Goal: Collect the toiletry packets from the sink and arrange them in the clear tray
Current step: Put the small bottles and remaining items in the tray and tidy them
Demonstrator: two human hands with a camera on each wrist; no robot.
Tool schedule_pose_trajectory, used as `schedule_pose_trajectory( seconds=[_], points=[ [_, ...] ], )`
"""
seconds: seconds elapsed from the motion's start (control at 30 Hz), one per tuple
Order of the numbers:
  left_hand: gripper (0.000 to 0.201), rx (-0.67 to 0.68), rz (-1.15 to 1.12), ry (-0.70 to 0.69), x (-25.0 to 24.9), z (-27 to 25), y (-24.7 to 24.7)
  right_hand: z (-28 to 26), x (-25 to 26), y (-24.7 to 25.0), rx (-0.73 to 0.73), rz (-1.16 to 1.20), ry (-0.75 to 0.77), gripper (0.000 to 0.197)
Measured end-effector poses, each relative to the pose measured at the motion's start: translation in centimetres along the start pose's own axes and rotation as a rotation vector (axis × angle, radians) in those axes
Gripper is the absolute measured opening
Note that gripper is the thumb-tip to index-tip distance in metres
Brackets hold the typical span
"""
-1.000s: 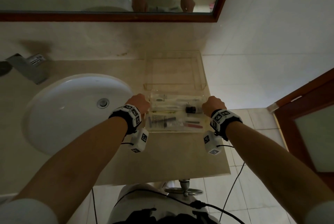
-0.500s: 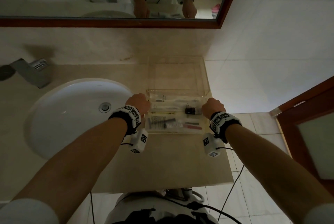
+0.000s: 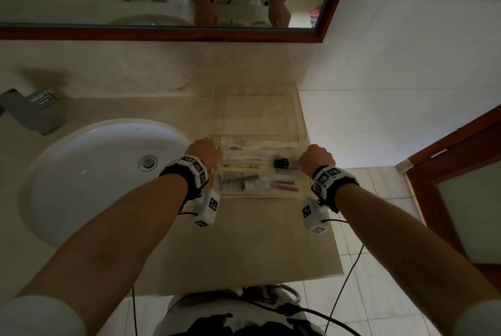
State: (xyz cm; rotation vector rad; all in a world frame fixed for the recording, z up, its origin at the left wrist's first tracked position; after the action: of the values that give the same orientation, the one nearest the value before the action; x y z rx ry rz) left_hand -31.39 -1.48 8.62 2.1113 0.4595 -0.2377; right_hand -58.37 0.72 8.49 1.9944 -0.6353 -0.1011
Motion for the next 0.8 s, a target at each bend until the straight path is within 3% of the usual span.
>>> schedule_pose_trajectory(
  seconds=[0.13,0.4,0.57,0.8],
  points=[
    [0.031,-0.01,-0.028,0.009,0.3,0.4,0.1,0.3,0.4,-0.1,0.002,0.019,-0.001,0.019],
    [0.028,-0.08,-0.131,0.043,1.0,1.8,0.2,1.6,0.8,0.5,-0.025,0.066,-0.006,0.01],
    [0.028,-0.038,-0.162,0.051,1.3,1.8,-0.2,1.8,0.6,0.3,0.014,0.099,-0.006,0.012],
    [0.02,0.039,-0.039,0.049,1.1,1.1,-0.8,1.3,0.6,0.3,0.04,0.077,-0.01,0.014]
  ],
)
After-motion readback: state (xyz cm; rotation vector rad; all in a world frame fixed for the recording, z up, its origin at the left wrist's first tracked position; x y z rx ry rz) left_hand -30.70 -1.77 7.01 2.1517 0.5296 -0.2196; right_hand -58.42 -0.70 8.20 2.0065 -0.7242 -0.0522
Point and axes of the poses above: each hand's wrist, its own z-axis towards the middle knuckle, its own y-axis out of the back of the hand, x = y × z, the point moved 3 cm from there along z, towards the middle knuckle, and after that the axes turned 4 degrees about x, right-handed, at the moved point
